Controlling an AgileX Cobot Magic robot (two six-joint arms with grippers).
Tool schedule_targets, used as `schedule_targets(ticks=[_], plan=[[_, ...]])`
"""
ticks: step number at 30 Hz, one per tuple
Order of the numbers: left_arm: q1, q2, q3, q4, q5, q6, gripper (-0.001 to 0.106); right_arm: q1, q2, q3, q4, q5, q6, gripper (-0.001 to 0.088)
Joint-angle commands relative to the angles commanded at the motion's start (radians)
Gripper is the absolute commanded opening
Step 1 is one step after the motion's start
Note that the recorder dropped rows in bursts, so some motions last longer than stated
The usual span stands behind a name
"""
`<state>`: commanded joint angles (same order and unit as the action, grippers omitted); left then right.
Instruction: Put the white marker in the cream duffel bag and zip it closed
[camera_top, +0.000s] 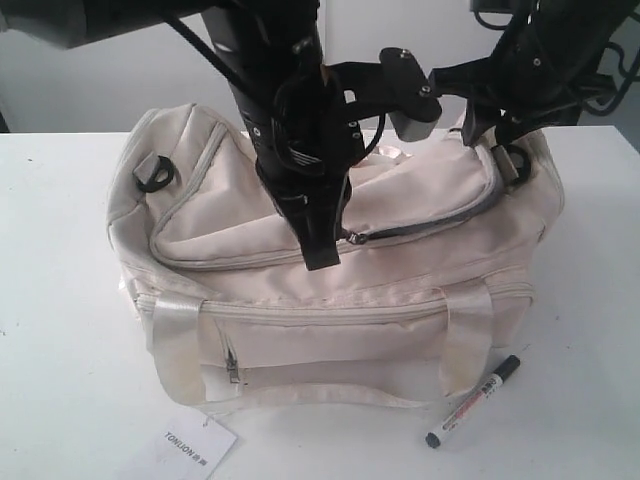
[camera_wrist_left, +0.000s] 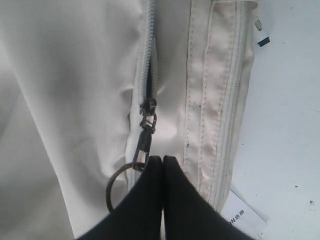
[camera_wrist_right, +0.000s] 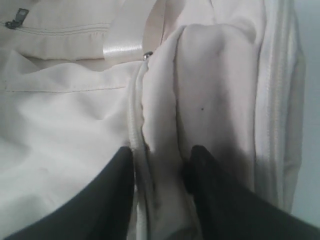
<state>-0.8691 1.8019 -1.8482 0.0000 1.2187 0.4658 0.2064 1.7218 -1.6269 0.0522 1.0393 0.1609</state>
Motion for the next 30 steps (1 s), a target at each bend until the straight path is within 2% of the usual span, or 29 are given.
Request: schedule_targets(ticks=[9, 11, 16, 17, 21, 26, 28, 30], plan=[[0.0, -0.005, 0.0, 0.0, -0.026, -0.006, 0.0, 0.0, -0.132, 0.0, -0.004, 0.142, -0.051, 0.0355], [0.0, -0.005, 0.0, 0.0, -0.024, -0.006, 0.0, 0.0, -0.147, 0.015, -0.004, 0.154, -0.051, 0.0296], [0.0, -0.005, 0.0, -0.015, -0.022, -0.022, 0.0, 0.0, -0.197, 0.107, -0.004, 0.151, -0.062, 0.0025], [0.0, -0.005, 0.0, -0.019, -0.022, -0.022, 0.0, 0.0, -0.203, 0.116, 0.001, 0.15, -0.06, -0.0002], [0.0, -0.005, 0.0, -0.031, -0.022, -0.022, 0.0, 0.0, -0.224, 0.154, 0.011, 0.132, -0.044, 0.0], [0.0, -0.005, 0.0, -0.041, -0.022, -0.022, 0.0, 0.0, -0.23, 0.216, 0.096, 0.082, 0.044, 0.0003], [0.0, -0.005, 0.0, -0.043, -0.022, -0.022, 0.0, 0.0, -0.23, 0.235, 0.136, 0.058, 0.067, 0.0042], [0.0, -0.005, 0.0, -0.043, -0.022, -0.022, 0.0, 0.0, -0.23, 0.255, 0.17, 0.028, 0.092, 0.012]])
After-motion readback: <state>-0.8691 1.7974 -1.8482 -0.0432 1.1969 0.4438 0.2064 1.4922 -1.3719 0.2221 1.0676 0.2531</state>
